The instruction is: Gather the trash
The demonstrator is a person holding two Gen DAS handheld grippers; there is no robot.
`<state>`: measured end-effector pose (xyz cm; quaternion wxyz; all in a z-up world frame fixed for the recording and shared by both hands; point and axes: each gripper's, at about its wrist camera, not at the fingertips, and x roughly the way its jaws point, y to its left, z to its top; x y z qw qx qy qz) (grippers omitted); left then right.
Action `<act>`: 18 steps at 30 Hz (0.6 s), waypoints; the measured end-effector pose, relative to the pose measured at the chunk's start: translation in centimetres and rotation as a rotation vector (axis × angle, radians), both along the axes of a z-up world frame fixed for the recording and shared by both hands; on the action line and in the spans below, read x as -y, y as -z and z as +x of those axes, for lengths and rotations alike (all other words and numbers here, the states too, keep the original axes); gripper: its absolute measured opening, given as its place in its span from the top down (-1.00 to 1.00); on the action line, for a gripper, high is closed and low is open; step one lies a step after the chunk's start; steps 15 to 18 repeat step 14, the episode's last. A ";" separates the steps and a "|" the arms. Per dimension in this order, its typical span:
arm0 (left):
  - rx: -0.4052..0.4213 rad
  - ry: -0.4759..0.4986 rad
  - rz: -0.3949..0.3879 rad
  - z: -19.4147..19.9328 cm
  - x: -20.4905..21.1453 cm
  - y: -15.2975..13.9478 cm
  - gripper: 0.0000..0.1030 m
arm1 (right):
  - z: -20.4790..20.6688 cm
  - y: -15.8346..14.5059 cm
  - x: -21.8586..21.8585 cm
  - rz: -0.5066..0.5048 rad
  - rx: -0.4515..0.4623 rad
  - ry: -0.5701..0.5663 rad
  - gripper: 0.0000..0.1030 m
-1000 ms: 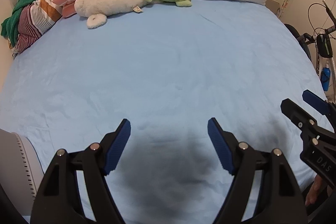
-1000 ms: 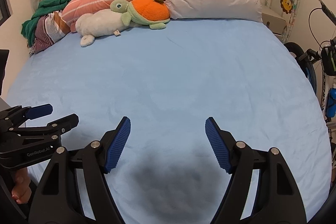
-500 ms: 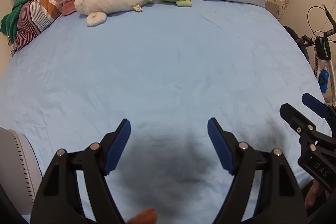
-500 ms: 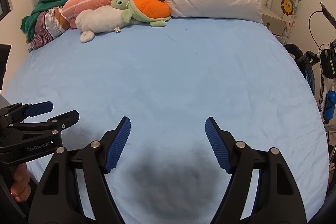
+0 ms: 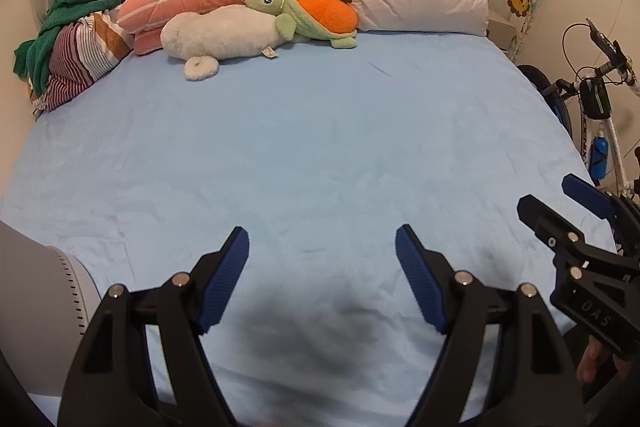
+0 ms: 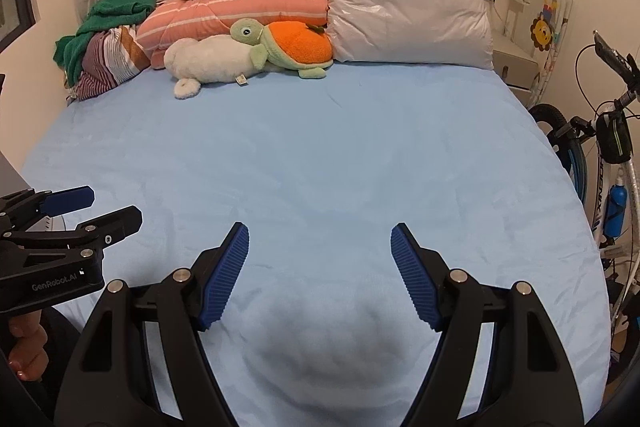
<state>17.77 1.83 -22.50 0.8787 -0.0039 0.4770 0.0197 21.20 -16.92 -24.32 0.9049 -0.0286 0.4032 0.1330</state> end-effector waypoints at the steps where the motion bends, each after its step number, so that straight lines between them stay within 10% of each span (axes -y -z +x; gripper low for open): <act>1: 0.002 0.001 0.001 -0.3 0.0 -0.3 -0.47 | -0.2 -0.3 -0.1 0.000 0.003 -0.001 -0.38; 18: 0.017 0.003 0.007 -4.8 0.5 -3.6 -0.47 | -3.9 -3.7 -1.0 -0.013 0.030 -0.035 -0.38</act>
